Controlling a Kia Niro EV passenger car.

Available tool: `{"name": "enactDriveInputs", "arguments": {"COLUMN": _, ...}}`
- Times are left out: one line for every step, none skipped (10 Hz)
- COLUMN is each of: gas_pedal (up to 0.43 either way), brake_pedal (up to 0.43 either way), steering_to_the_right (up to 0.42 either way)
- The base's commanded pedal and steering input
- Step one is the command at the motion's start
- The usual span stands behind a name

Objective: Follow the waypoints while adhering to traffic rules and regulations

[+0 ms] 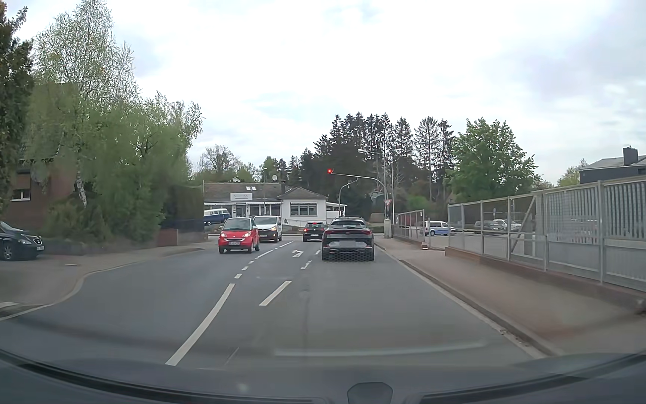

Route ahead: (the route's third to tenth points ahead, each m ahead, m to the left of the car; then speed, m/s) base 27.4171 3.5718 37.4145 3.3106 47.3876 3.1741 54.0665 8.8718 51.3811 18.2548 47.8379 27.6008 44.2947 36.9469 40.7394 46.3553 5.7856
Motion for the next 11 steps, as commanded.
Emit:
{"name": "enactDriveInputs", "arguments": {"gas_pedal": 0.059, "brake_pedal": 0.000, "steering_to_the_right": -0.047}}
{"name": "enactDriveInputs", "arguments": {"gas_pedal": 0.059, "brake_pedal": 0.000, "steering_to_the_right": -0.052}}
{"name": "enactDriveInputs", "arguments": {"gas_pedal": 0.059, "brake_pedal": 0.000, "steering_to_the_right": -0.054}}
{"name": "enactDriveInputs", "arguments": {"gas_pedal": 0.059, "brake_pedal": 0.000, "steering_to_the_right": -0.055}}
{"name": "enactDriveInputs", "arguments": {"gas_pedal": 0.059, "brake_pedal": 0.000, "steering_to_the_right": -0.055}}
{"name": "enactDriveInputs", "arguments": {"gas_pedal": 0.067, "brake_pedal": 0.000, "steering_to_the_right": -0.055}}
{"name": "enactDriveInputs", "arguments": {"gas_pedal": 0.067, "brake_pedal": 0.000, "steering_to_the_right": -0.055}}
{"name": "enactDriveInputs", "arguments": {"gas_pedal": 0.067, "brake_pedal": 0.000, "steering_to_the_right": -0.055}}
{"name": "enactDriveInputs", "arguments": {"gas_pedal": 0.067, "brake_pedal": 0.000, "steering_to_the_right": -0.055}}
{"name": "enactDriveInputs", "arguments": {"gas_pedal": 0.067, "brake_pedal": 0.000, "steering_to_the_right": -0.053}}
{"name": "enactDriveInputs", "arguments": {"gas_pedal": 0.067, "brake_pedal": 0.000, "steering_to_the_right": -0.052}}
